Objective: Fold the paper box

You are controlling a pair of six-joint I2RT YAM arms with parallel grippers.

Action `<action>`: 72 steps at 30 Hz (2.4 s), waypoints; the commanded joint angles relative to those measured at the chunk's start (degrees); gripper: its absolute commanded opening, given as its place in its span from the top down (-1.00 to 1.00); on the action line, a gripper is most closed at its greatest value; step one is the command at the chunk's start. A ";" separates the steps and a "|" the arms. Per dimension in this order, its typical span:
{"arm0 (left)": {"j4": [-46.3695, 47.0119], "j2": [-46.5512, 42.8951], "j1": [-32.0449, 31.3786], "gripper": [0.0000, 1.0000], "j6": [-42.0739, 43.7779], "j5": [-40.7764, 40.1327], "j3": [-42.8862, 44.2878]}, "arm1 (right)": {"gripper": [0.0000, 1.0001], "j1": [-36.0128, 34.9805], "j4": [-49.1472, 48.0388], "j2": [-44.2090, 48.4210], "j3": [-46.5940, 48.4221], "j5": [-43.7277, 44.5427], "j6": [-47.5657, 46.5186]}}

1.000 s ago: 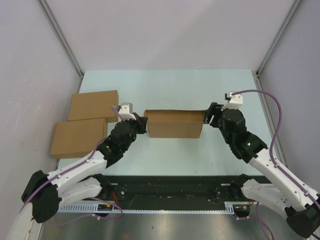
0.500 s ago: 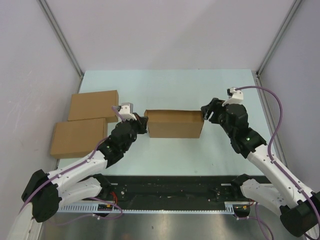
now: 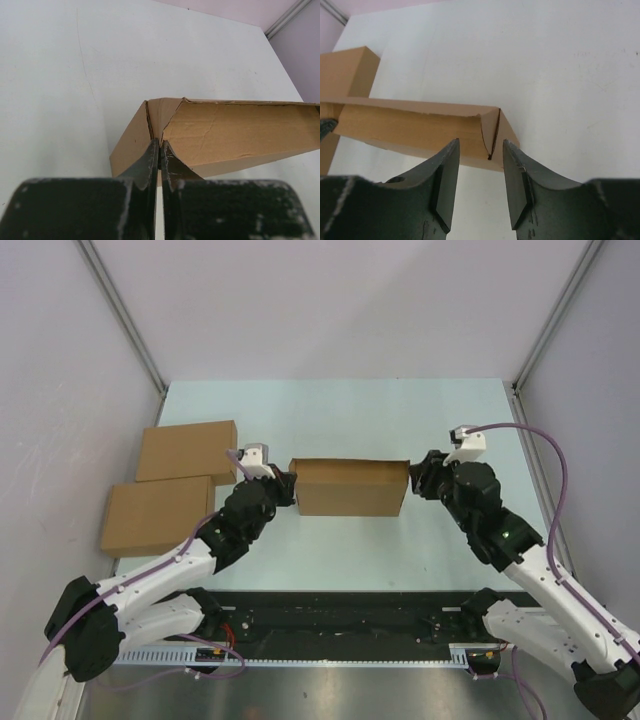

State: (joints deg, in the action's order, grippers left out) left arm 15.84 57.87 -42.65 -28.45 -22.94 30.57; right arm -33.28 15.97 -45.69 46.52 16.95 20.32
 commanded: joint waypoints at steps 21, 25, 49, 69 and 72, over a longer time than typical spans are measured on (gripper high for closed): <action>-8.28 1.64 -0.59 0.90 0.23 -1.06 -0.51 | 0.22 -4.43 -2.96 -6.25 0.06 8.10 -5.37; -8.10 1.64 -0.59 0.90 0.32 -1.06 -0.60 | 0.25 -4.25 -4.10 -7.22 0.41 7.40 -5.55; -7.75 1.99 -0.59 0.90 0.67 -1.06 -0.24 | 1.00 -3.90 -4.45 -10.82 1.38 8.71 -5.99; -9.07 0.32 -0.76 0.69 -0.56 -1.14 -0.60 | 1.00 -5.66 -5.16 -8.89 -7.23 10.12 -1.95; -10.21 -1.26 -0.68 0.46 -0.82 -1.75 -0.77 | 1.00 -5.66 -5.16 -8.63 -7.32 10.21 -1.77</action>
State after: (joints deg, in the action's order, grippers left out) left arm 14.46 57.67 -43.00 -28.60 -23.44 30.89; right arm -38.63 7.38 -54.04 40.88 26.83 17.15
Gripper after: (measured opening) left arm 0.230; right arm 0.010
